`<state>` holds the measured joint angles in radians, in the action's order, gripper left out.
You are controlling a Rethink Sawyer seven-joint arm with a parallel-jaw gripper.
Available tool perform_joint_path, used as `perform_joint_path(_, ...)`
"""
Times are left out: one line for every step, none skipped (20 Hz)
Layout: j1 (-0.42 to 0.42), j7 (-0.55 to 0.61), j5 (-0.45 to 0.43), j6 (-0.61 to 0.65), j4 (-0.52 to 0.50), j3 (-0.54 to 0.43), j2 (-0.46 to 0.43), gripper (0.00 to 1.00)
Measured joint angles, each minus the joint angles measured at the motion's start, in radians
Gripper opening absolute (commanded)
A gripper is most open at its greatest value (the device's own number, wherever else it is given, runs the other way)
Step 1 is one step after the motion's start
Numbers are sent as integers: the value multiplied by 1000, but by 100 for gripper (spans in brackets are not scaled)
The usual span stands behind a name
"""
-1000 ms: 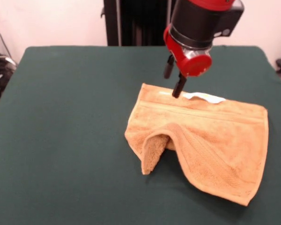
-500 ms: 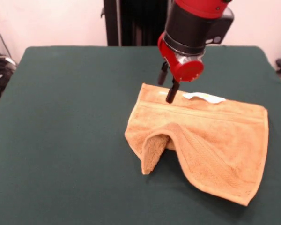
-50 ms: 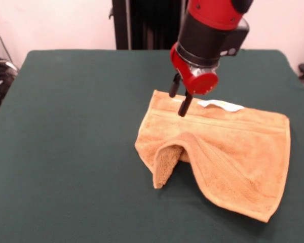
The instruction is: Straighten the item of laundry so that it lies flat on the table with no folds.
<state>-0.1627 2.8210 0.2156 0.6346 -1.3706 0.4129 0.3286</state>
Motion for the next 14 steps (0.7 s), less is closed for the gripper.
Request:
perform_joint_path(-4,0,0,-11,-1,0,-11,100)
perform_joint_path(-6,0,0,-18,-3,0,-17,100)
perform_joint_path(-8,0,0,-24,-4,0,-23,100)
perform_joint_path(-10,0,0,-33,-6,0,-31,100)
perform_joint_path(-12,0,0,-42,-8,0,-40,100)
perform_joint_path(-13,0,0,-52,-11,0,-49,100)
perform_joint_path(-15,0,0,-62,-14,0,-57,100)
perform_joint_path(-15,0,0,-68,-16,0,-61,100)
perform_joint_path(-15,0,0,-86,-23,1,-77,100)
perform_joint_path(-15,0,0,-97,-27,1,-88,100)
perform_joint_path(-15,0,1,-105,-30,2,-97,100)
perform_joint_path(-16,0,1,-114,-33,4,-106,100)
perform_joint_path(-16,0,1,-123,-37,5,-115,100)
perform_joint_path(-18,0,1,-131,-39,7,-123,100)
